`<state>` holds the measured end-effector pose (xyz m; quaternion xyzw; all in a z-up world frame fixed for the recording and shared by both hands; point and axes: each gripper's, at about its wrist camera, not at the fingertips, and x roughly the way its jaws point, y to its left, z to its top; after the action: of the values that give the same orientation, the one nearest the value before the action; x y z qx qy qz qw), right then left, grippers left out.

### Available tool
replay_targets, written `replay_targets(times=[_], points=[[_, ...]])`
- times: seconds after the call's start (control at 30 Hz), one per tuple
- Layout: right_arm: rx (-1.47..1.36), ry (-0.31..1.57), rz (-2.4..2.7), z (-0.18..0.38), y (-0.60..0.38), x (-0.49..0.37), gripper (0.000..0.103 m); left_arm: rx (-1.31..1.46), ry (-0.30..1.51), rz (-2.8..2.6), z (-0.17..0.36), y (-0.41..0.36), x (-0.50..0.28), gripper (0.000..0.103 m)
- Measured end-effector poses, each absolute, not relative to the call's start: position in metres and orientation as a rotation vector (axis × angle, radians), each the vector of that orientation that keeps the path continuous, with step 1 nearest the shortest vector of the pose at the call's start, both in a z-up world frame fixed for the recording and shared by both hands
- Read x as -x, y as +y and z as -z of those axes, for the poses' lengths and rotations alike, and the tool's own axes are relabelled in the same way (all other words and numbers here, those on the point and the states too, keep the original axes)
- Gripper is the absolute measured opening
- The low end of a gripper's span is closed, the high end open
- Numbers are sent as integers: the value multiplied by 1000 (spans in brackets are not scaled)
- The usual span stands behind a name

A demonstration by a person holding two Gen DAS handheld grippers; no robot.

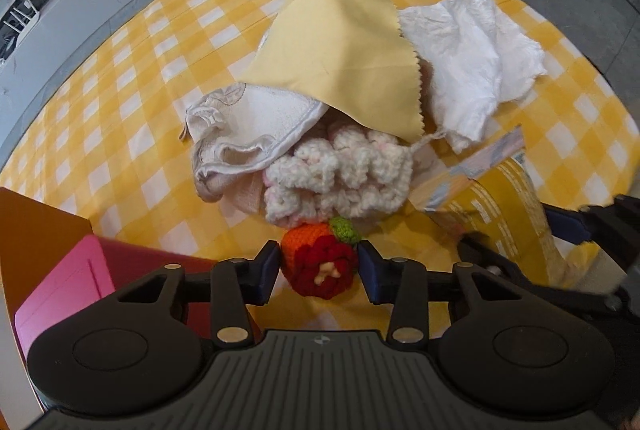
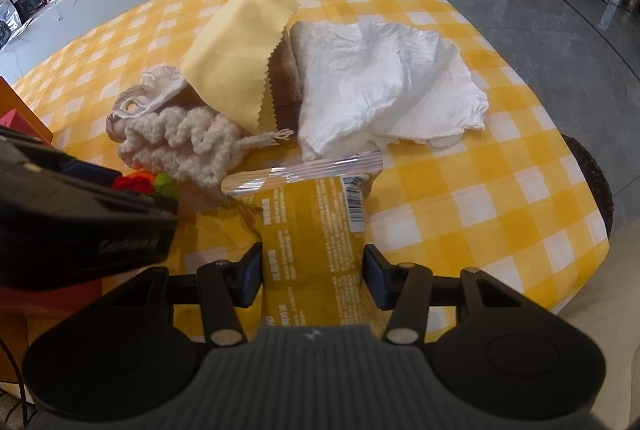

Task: Organize soft objects
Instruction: 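Grasp the knitted strawberry with the left tool while the right tool holds the packet, then carry the packet with the right tool over the box and release it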

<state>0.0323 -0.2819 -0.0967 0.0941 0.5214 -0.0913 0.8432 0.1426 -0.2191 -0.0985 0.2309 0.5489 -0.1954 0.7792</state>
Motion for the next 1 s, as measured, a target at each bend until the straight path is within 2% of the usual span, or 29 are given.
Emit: replay_targets(times=[0.17, 0.63, 1.0], points=[[-211, 1084, 135, 92, -279, -30, 51, -469, 1141, 453, 77, -207, -128, 47], [-377, 959, -45, 73, -286, -20, 50, -128, 949, 470, -13, -138, -91, 48], [-494, 830, -223, 47, -288, -9, 49, -16, 860, 413, -35, -80, -76, 48]])
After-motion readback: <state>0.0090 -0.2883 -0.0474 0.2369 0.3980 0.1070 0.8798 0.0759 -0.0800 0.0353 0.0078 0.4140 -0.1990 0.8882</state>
